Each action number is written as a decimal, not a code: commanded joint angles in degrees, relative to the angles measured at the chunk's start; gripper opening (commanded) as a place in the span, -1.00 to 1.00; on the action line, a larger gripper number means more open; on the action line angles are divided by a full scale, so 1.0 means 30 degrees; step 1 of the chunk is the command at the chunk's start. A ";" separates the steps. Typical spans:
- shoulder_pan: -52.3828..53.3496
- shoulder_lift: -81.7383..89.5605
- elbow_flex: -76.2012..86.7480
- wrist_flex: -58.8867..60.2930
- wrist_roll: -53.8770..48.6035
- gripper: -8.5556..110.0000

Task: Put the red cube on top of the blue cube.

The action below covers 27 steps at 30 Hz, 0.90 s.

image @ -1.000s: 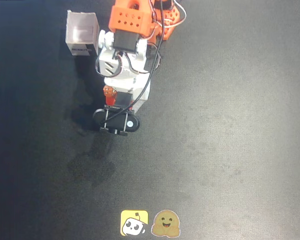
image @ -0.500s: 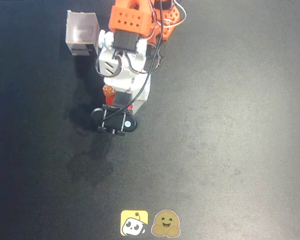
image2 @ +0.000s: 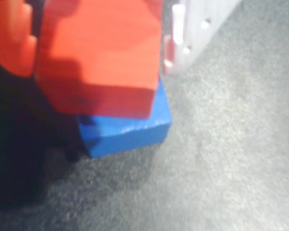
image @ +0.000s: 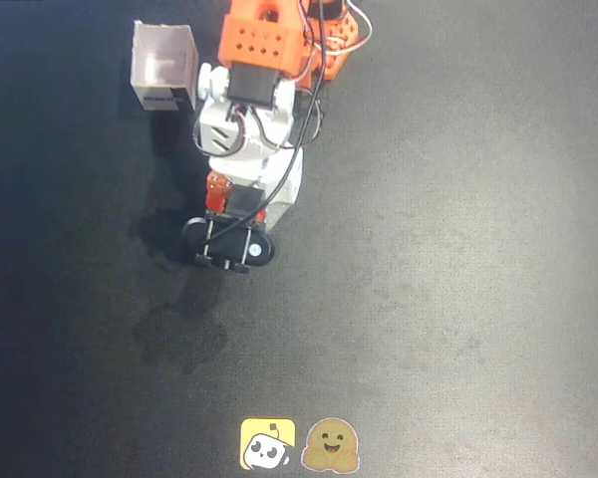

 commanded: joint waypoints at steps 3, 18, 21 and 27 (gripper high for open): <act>-0.0176 -0.0146 -0.1816 -0.0205 0.0088 -0.50; 0.0029 0.0967 -0.6211 0.4014 -0.0820 -0.51; 0.0029 0.1025 -0.7559 0.5332 -0.1172 -0.52; 0.0029 0.1348 -1.0137 0.7588 -0.1729 -0.71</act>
